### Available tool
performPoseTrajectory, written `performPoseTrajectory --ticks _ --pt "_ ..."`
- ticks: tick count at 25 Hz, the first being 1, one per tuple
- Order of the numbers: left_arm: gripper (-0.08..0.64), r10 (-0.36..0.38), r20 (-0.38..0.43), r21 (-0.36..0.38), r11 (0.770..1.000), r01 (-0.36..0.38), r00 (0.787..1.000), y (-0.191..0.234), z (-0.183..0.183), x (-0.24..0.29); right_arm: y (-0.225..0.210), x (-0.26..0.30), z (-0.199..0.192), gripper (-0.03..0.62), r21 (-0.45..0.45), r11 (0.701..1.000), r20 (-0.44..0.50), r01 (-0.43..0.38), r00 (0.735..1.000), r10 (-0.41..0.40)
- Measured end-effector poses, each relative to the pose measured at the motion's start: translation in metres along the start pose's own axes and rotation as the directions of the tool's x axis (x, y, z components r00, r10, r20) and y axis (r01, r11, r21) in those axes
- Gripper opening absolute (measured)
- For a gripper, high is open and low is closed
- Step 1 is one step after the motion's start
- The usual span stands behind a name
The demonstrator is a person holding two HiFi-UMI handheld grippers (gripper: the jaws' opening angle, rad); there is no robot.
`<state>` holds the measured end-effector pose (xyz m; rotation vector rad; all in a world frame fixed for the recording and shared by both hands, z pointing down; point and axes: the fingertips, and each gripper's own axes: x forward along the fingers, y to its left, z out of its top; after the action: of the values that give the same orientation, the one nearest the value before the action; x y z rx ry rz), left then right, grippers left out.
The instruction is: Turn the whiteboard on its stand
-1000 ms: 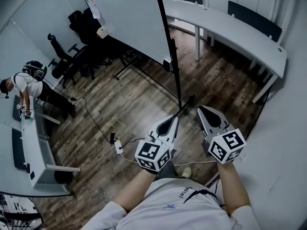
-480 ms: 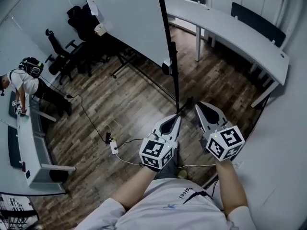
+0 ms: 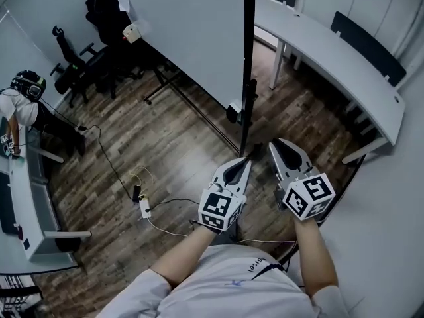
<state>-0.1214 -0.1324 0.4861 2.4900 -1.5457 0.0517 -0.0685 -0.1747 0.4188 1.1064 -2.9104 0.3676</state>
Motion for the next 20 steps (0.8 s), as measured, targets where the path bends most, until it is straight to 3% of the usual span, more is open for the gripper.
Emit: performPoseTrajectory --ticks 2,8,10,12,20 --pt "0.014 -0.006 -0.011 0.014 1.0 0.007 1.0 0.023 0.0 0.023 -0.011 0.031 -0.003 0.083 -0.004 1.0 -0.026 0.0 1.0 0.0" --pt "0.017 -0.021 -0.034 0.068 0.997 0.023 0.999 0.087 -0.002 0.091 -0.051 0.117 0.0 0.138 -0.05 0.999 -0.088 0.022 0.996 -0.026" --pt "0.066 -0.03 -0.053 0.071 0.997 0.034 0.998 0.101 -0.009 0.111 -0.063 0.138 0.006 0.161 -0.071 0.997 -0.096 0.034 0.995 -0.041" --pt "0.103 -0.037 -0.067 0.077 0.996 0.042 0.997 0.114 -0.014 0.132 -0.071 0.157 0.02 0.168 -0.093 0.995 -0.082 0.043 0.995 -0.051" --pt "0.107 -0.019 -0.129 0.111 0.993 0.033 0.991 0.139 -0.037 0.192 -0.079 0.204 0.084 0.169 -0.167 0.985 -0.009 0.03 0.999 -0.032"
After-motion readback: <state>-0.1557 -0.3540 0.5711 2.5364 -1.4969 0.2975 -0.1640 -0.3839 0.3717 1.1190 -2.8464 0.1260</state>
